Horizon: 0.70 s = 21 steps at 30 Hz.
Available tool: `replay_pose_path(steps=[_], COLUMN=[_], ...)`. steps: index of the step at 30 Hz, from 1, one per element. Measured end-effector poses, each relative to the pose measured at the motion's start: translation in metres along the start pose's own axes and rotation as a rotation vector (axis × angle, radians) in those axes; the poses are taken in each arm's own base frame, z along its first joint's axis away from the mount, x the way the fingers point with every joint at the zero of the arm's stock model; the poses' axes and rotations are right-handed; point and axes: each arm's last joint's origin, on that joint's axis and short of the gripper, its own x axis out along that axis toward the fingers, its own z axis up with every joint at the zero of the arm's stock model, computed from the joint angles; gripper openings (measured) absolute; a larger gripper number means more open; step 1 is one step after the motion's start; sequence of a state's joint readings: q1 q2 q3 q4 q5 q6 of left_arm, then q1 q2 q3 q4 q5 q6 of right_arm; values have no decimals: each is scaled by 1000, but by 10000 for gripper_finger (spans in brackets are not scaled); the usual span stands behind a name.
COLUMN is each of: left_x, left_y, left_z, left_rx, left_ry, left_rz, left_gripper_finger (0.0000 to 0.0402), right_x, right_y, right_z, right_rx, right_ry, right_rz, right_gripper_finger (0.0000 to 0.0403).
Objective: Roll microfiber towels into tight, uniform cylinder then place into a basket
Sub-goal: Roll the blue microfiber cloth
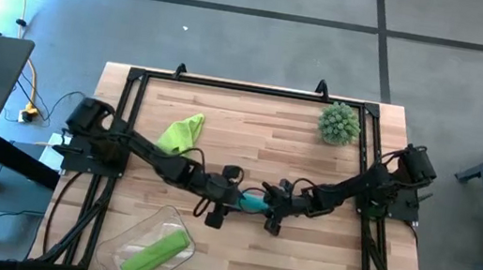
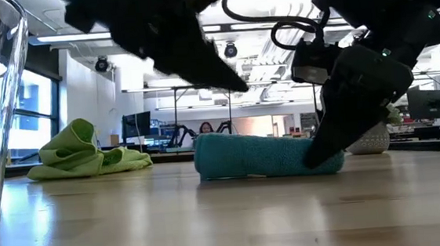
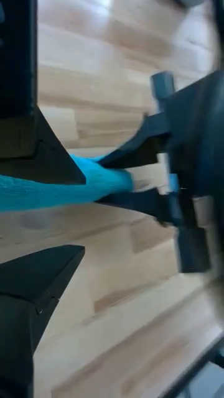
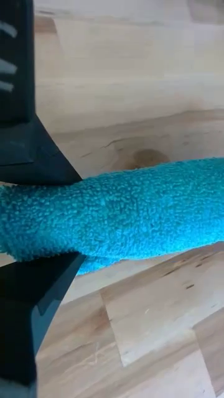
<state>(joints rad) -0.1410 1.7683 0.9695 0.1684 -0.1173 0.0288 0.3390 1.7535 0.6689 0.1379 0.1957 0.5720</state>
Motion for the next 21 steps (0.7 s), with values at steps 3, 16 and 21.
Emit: replay_pose_path(steps=[3,16,21], left_x=[13,57,63], left_y=[2,13,14], left_z=[-9,-44,-51], left_rx=[-27,-61,-67], left_ry=[14,38,62], left_rz=[7,66,76], left_gripper_finger=[174,197,189], right_x=[1,2,2], right_y=[-2,-5,-5], right_z=[2,4,4], right_rx=[8,28,29], right_ry=[1,-3,-5], right_rz=[13,14,12], right_gripper_finger=[154,154,154])
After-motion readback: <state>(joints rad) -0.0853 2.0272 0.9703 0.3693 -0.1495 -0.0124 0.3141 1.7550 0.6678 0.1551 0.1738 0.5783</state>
